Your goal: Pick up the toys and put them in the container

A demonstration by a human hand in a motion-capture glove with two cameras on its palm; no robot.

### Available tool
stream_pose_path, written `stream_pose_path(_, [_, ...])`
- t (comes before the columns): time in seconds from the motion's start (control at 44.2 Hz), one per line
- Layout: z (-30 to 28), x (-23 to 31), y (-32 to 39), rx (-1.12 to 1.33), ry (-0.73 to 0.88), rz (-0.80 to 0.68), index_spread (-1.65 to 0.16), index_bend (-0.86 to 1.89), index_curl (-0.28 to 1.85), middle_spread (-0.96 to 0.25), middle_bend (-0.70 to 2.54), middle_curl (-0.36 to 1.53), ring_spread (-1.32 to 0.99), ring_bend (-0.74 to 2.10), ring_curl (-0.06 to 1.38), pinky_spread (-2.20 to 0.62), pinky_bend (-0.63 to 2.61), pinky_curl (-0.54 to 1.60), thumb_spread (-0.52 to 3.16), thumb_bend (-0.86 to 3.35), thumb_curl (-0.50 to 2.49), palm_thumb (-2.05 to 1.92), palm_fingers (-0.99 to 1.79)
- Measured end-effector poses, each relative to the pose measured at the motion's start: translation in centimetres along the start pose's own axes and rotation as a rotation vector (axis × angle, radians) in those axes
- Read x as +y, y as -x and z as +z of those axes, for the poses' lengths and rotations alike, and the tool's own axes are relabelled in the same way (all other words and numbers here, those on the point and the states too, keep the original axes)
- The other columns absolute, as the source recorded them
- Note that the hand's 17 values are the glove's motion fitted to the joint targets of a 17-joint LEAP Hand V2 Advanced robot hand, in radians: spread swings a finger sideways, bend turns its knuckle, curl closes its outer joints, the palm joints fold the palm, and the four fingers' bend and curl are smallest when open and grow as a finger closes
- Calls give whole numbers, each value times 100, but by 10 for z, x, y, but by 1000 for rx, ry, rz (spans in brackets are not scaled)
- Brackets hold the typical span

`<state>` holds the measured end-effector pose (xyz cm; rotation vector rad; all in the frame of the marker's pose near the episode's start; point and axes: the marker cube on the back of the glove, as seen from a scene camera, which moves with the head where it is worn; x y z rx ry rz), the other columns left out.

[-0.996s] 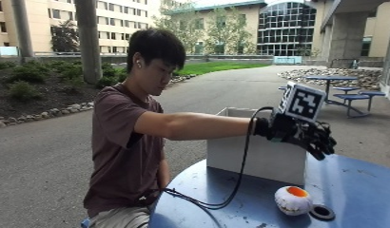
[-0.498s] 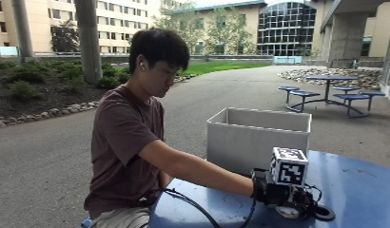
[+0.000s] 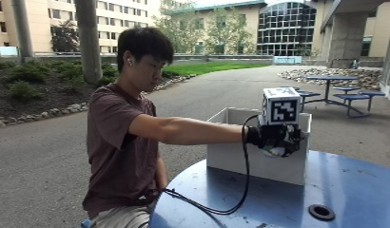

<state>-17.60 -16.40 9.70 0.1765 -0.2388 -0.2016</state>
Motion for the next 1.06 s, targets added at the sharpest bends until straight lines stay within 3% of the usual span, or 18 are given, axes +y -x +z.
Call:
stream_pose_path(0.159, [-92, 9, 49, 74, -85, -55, -22, 111, 62, -20, 114, 78, -34, 135, 59, -39, 104, 46, 72, 11, 79, 56, 113])
stream_pose_path(0.249, [-143, 8, 82, -25, -159, 124, -23, 114, 66, -20, 117, 80, -34, 137, 60, -39, 105, 47, 66, 10, 82, 56, 111])
stream_pose_path(0.294, [-155, 13, 109, -12, -167, 80, -23, 115, 68, -20, 118, 80, -34, 138, 61, -39, 106, 48, 64, 10, 84, 56, 111])
stream_pose_path(0.362, [-150, 27, 161, 105, -136, -205, -23, 116, 70, -19, 120, 82, -34, 139, 62, -39, 106, 49, 60, 9, 86, 56, 110])
stream_pose_path(0.408, [-143, 32, 197, 129, -123, -305, -23, 116, 71, -19, 121, 82, -34, 140, 62, -39, 106, 49, 58, 9, 88, 55, 110])
stream_pose_path(0.566, [-105, 41, 299, 133, -68, -452, -23, 116, 76, -18, 124, 84, -34, 141, 64, -39, 107, 50, 52, 8, 93, 55, 108])
stream_pose_path(0.747, [-63, 46, 347, 208, 82, -537, -23, 113, 80, -18, 122, 84, -34, 141, 65, -39, 108, 52, 48, 7, 99, 56, 103])
stream_pose_path(0.793, [-53, 49, 350, 251, 188, -526, -24, 108, 81, -19, 117, 83, -34, 140, 65, -39, 110, 53, 48, 5, 99, 54, 93])
stream_pose_path(0.815, [-47, 49, 357, 261, 235, -518, -25, 94, 79, -21, 108, 81, -33, 138, 64, -39, 117, 54, 53, 4, 98, 53, 74])
stream_pose_path(0.838, [-42, 50, 365, 265, 276, -510, -24, 102, 84, -21, 112, 83, -33, 141, 66, -39, 116, 55, 51, 4, 99, 54, 84])
stream_pose_path(0.861, [-37, 50, 370, 265, 309, -502, -25, 74, 76, -22, 97, 78, -33, 138, 63, -38, 120, 54, 60, 0, 96, 48, 43])
stream_pose_path(0.883, [-34, 50, 372, 263, 333, -497, -24, 78, 83, -22, 99, 80, -32, 140, 66, -38, 125, 57, 60, 1, 97, 50, 50])
stream_pose_path(0.906, [-31, 50, 372, 258, 345, -494, -24, 47, 71, -18, 66, 69, -25, 113, 59, -28, 131, 59, 76, -15, 87, 23, -58])
stream_pose_path(0.929, [-30, 50, 371, 251, 346, -493, -23, 42, 74, -15, 59, 68, -21, 105, 62, -25, 137, 64, 80, -14, 83, 18, -74])
stream_pose_path(1.064, [-28, 48, 368, 228, 302, -489, -23, 7, 46, -6, 24, 51, -11, 65, 42, -11, 125, 51, 98, -7, 69, 0, -55])
